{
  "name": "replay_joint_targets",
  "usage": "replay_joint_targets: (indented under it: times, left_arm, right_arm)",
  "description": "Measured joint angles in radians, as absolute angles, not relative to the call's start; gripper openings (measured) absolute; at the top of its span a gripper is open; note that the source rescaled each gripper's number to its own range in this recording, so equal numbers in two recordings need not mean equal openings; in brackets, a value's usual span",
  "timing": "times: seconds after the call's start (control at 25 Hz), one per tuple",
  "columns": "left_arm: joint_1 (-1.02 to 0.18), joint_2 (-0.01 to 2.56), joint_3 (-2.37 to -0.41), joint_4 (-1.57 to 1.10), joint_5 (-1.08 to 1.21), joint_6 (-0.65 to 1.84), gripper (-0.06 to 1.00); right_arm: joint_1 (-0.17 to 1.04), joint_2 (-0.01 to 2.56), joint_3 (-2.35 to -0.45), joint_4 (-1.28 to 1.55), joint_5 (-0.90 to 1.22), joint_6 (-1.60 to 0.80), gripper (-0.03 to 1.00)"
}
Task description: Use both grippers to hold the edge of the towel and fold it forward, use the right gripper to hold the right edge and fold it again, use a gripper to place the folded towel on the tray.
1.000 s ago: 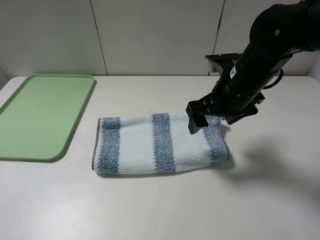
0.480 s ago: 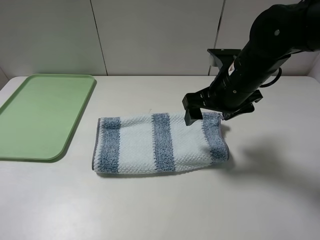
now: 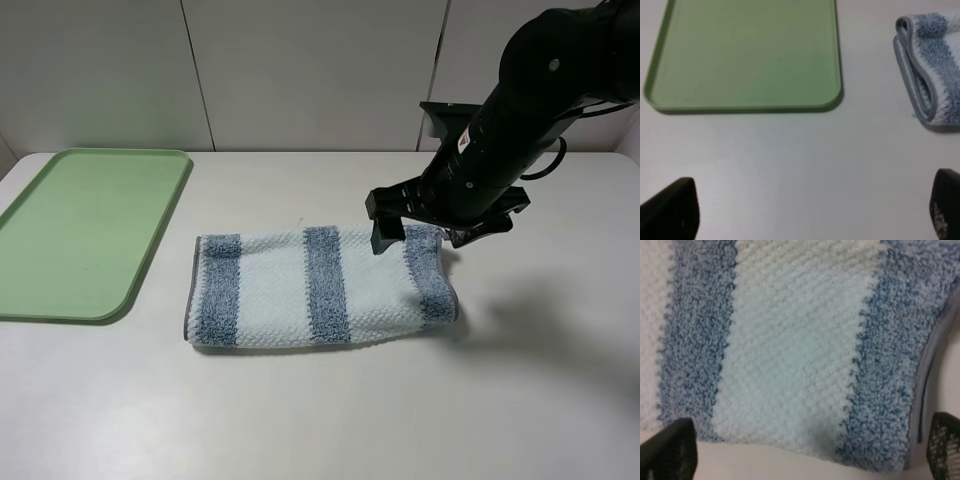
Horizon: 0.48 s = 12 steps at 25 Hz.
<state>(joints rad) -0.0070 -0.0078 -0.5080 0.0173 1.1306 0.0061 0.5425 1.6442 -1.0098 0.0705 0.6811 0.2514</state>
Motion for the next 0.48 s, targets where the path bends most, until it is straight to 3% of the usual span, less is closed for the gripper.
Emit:
replay_joint_targets:
  times: [0.48]
  left_arm:
    - [-0.007, -0.008, -0.508, 0.017, 1.131, 0.006, 0.91]
  right_arm:
    - [0.462, 1.811, -1.072, 0.056, 0.658, 0.27, 1.0]
